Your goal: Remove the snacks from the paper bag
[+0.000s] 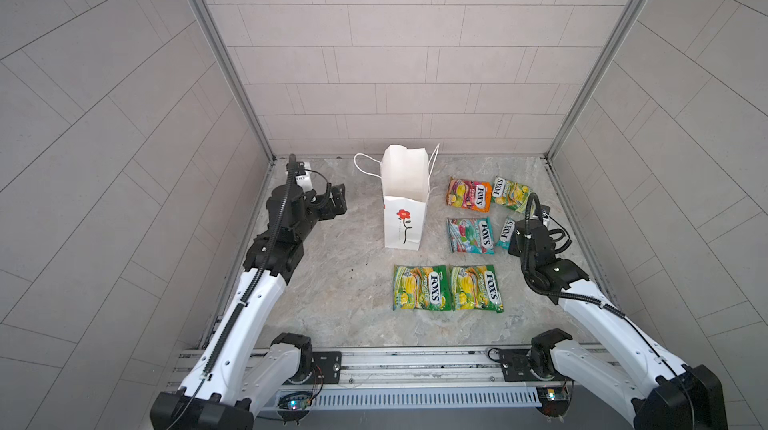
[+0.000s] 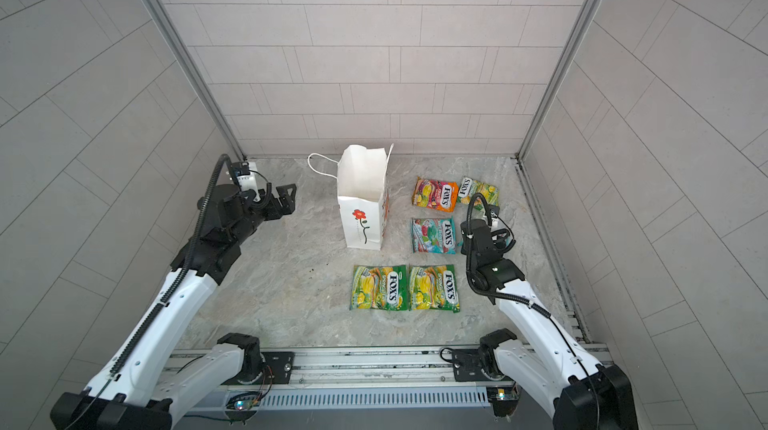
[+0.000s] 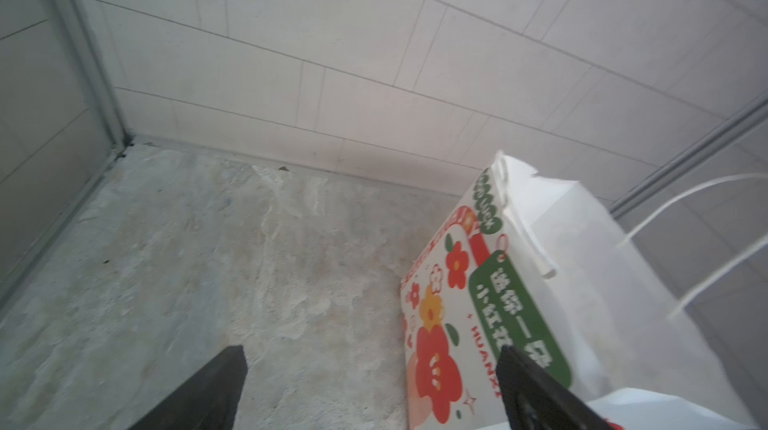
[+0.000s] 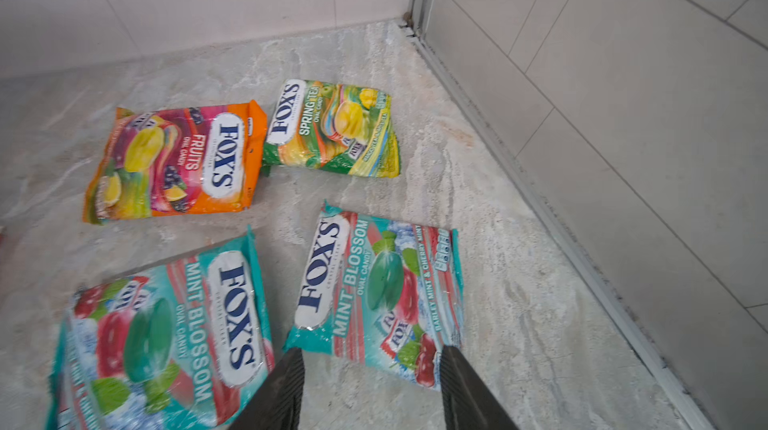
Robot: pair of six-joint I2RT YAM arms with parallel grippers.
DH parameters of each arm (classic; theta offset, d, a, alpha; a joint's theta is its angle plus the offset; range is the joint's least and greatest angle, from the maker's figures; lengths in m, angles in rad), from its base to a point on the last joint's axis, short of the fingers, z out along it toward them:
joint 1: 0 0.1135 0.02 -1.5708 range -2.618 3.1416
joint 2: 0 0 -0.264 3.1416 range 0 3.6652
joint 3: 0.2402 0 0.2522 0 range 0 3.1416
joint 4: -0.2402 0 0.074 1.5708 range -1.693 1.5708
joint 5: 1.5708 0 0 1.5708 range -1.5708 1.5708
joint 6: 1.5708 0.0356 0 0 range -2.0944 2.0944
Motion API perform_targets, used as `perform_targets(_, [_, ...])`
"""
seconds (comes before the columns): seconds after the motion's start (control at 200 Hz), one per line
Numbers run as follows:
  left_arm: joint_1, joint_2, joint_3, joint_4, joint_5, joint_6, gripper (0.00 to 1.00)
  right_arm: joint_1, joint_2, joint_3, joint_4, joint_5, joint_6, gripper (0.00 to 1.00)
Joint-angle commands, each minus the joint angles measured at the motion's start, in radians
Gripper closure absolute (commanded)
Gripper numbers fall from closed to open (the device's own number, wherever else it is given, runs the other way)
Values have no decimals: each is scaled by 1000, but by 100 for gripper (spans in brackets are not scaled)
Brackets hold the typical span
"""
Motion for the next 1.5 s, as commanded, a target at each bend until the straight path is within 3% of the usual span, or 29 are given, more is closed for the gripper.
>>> perform_targets(0.0, [0, -25, -76, 37, -186, 65, 0, -17, 12, -54, 199, 129, -84, 43])
perform_targets(0.23, [1, -14, -311, 299, -334, 77, 0, -35, 86, -172, 534, 184, -227, 39])
perform_targets(0.48, [0, 127, -448, 574, -418, 158, 0, -67, 232, -212, 756, 194, -314, 38])
perform_targets(0.696, [1, 251, -484, 745, -413, 256, 0, -74, 306, -227, 876, 179, -343, 37])
perform_targets(0.841, [5, 317, -495, 808, -383, 326, 0, -88, 340, -289, 1057, 141, -366, 36])
perform_targets(0.991, [40, 394, -516, 916, -345, 295, 0, -113, 428, -290, 1153, 72, -387, 34])
perform_targets(1.126, [60, 509, -523, 1067, -338, 313, 0, -119, 438, -275, 1137, 16, -391, 33])
perform_targets(1.346, [92, 560, -497, 1053, -252, 297, 0, -131, 532, -319, 1339, -29, -410, 32])
perform_targets(1.491, [107, 593, -506, 1093, -252, 280, 0, -132, 568, -288, 1312, -48, -415, 31])
